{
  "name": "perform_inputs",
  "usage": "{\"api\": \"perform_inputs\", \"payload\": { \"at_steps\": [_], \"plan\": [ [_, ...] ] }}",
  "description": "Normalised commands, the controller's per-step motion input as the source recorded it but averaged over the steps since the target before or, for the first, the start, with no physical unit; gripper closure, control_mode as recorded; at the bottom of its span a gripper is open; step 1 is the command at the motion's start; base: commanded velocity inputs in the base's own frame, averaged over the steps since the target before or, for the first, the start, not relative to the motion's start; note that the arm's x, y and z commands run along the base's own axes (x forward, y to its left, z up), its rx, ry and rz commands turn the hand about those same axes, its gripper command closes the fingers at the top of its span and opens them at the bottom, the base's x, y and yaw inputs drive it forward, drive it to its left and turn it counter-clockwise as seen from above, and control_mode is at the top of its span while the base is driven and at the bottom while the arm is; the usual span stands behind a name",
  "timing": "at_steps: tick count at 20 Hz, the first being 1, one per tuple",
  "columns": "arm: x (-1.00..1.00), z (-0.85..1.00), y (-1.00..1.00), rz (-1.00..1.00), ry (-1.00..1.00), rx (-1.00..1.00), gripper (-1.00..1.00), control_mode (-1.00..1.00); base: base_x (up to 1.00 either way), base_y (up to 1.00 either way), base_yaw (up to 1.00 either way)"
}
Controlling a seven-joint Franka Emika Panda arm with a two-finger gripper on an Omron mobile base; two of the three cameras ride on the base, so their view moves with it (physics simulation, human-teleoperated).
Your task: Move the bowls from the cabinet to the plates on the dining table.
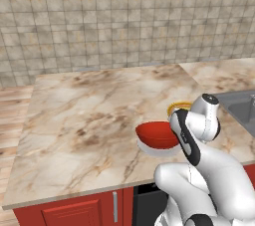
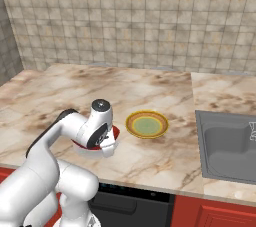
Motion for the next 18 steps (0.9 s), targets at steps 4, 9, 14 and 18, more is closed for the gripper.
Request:
{"api": "perform_inputs", "payload": {
  "at_steps": [4,9,14,18],
  "plan": [
    [0.00,0.00,0.00,0.00,0.00,0.00,-1.00,-1.00,0.00,0.00,0.00],
    [0.00,0.00,0.00,0.00,0.00,0.00,-1.00,-1.00,0.00,0.00,0.00],
    [-0.05,0.06,0.00,0.00,0.00,0.00,-1.00,-1.00,0.00,0.00,0.00],
    [-0.36,0.26,0.00,0.00,0.00,0.00,-1.00,-1.00,0.00,0.00,0.00]
  ]
}}
